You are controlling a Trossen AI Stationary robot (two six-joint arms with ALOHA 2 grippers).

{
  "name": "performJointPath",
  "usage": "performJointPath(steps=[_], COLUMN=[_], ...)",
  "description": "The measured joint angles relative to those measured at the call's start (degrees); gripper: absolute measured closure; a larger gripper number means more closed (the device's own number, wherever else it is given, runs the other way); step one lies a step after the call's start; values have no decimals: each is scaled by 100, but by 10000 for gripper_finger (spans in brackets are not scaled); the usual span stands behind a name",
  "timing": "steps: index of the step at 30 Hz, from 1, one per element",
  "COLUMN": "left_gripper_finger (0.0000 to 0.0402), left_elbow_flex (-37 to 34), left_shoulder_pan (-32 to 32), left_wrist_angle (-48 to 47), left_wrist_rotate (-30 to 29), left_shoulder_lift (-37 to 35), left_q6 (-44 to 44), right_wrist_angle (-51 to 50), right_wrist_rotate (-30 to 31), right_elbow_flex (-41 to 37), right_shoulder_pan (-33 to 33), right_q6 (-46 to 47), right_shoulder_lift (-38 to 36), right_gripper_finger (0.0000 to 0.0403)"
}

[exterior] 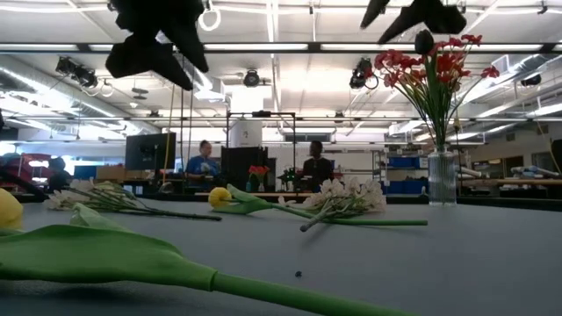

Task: Sort flowers into vase by color
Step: Put the right white flowers into the red vase

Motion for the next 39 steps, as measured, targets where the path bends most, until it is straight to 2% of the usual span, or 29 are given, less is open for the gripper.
performJointPath(steps=[8,15,22,31,35,39], left_gripper_finger=[225,225,225,225,225,225], left_elbow_flex=[0,0,0,0,0,0], left_shoulder_pan=[-6,-151,-178,-179,-179,-177], left_wrist_angle=[-106,-187,-209,-235,-237,-234], left_wrist_rotate=[588,610,607,618,618,618], left_shoulder_lift=[0,0,0,0,0,0], left_q6=[947,1565,1829,1940,1942,1942], right_wrist_angle=[238,666,924,1147,1198,1141], right_wrist_rotate=[-982,-1282,-1347,-1626,-1600,-1568], right_elbow_flex=[-9,-9,-7,-7,-5,-7], right_shoulder_pan=[49,-39,-232,-597,-707,-821], right_q6=[1446,1993,2178,1759,1847,1889], right_shoulder_lift=[1490,2365,2809,3348,3447,3562], right_gripper_finger=[213,181,129,67,68,97])
